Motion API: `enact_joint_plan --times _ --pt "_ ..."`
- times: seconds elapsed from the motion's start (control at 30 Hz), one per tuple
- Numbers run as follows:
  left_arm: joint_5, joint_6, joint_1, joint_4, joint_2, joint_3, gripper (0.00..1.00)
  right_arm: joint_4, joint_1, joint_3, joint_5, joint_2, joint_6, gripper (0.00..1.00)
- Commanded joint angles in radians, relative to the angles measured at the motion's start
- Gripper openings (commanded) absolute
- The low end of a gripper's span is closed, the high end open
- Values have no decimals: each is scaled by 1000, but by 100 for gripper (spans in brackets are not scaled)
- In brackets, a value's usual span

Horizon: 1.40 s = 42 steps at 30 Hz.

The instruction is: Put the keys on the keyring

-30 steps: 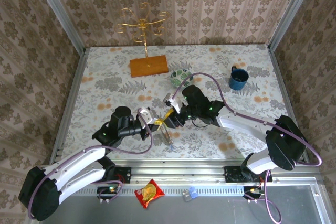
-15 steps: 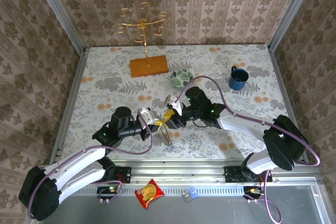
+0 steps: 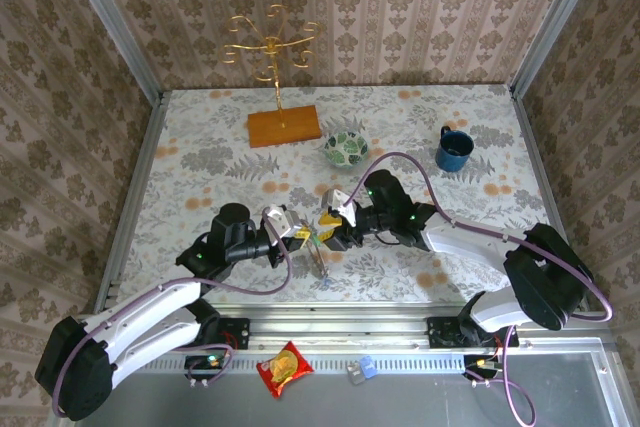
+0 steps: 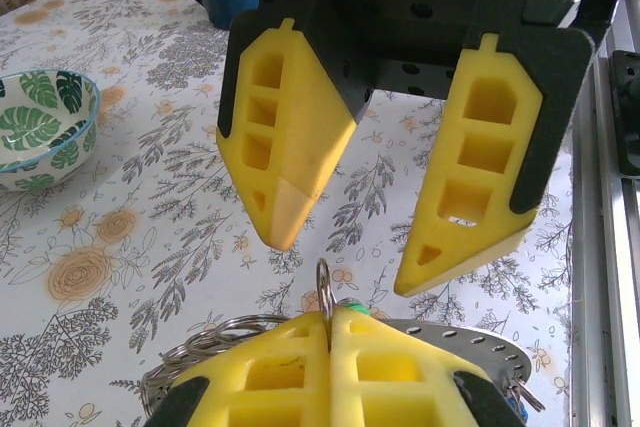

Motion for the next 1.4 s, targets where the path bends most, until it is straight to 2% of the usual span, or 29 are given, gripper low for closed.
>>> enact_joint_plan --times 0.0,0.2,0.47,0.63,0.77,0.87,0.93,1.0,1.2,1.37 --pt "26 7 -9 47 2 -7 0 64 -5 12 -48 19 -47 45" --pt "29 6 -9 58 1 -11 0 70 -5 33 -78 52 -55 41" --pt "32 10 -9 56 1 -11 0 75 -7 55 -127 80 -59 24" --pt "32 10 -10 55 1 -12 0 77 -6 61 -142 85 -61 16" --pt "32 12 -10 51 1 -10 0 34 -6 79 -156 86 -81 0" --pt "8 30 -10 14 4 3 3 -50 -6 110 -153 82 -115 0" --pt "3 60 -10 -39 9 23 15 -124 -4 139 -145 77 -151 0" --pt "2 96 -9 -91 12 48 19 -220 -5 180 -131 75 -199 0" --pt "-7 198 -9 -205 35 116 21 -461 9 285 -58 87 -340 0" --pt "0 228 -10 -211 59 139 20 -559 19 345 -22 100 -416 0"
